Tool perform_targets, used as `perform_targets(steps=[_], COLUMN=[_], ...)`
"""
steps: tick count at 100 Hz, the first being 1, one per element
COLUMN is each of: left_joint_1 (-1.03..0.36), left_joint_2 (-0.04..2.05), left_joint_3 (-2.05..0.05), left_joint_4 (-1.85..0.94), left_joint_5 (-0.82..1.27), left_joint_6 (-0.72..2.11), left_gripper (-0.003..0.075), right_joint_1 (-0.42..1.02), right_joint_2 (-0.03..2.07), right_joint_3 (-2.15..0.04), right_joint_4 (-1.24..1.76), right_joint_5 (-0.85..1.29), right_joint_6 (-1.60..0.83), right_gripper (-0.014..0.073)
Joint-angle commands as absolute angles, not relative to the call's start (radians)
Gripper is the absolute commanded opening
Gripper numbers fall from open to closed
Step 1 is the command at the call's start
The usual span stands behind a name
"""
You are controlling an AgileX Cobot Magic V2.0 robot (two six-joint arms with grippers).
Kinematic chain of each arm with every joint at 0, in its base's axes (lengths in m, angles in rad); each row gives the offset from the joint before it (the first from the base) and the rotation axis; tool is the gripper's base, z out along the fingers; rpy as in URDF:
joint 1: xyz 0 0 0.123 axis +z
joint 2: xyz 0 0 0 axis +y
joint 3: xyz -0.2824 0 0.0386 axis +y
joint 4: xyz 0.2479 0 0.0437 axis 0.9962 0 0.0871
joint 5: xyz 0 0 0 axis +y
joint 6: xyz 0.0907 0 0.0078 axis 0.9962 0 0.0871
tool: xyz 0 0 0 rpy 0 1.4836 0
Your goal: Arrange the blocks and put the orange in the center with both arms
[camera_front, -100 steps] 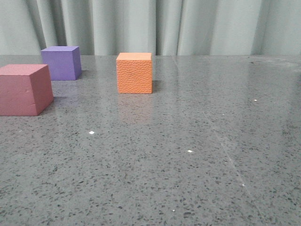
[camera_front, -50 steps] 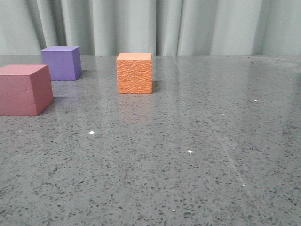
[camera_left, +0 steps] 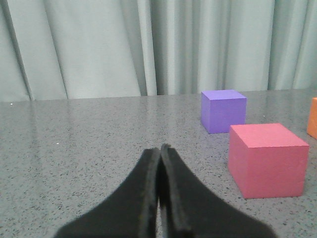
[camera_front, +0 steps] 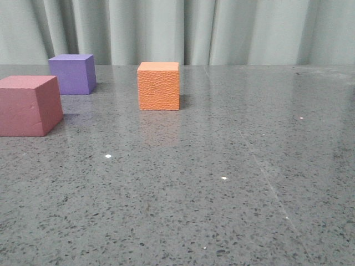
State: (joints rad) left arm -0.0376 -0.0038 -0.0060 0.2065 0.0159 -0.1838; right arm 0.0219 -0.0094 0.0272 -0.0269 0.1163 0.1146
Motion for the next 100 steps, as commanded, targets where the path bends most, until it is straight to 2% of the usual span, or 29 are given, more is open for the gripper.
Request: perform_targets(steps=[1, 19, 39, 81, 100], left_joint_1=[-0.036, -0.036, -0.036, -0.036, -0.036], left_joint_2=[-0.036, -0.036, 0.036, 0.552, 0.704], left_joint_3=[0.050, 0.015, -0.187, -0.738, -0.835], left_joint_4=[0.199, 0.199, 0.135, 0.068, 0.068], left_joint_5=[-0.101, -0.160, 0.113, 0.625, 0.676], left_joint_6=[-0.182, -0.182, -0.184, -0.184, -0.184], left_gripper=[-0.0019, -0.0019, -0.0019, -0.0019, -0.0019], right_joint_1=[0.019, 0.019, 0.019, 0.019, 0.019], right_joint_2=[-0.035, -0.035, -0.035, -0.035, -0.035], right_joint_3=[0.014, 0.014, 0.014, 0.014, 0.014], right_joint_4=[-0.028, -0.028, -0.028, -0.028, -0.028], right_joint_5=[0.031, 0.031, 0.031, 0.031, 0.031], right_joint_6=[0.108, 0.108, 0.108, 0.108, 0.108], right_gripper=[-0.0064, -0.0064, -0.0067, -0.0067, -0.0067])
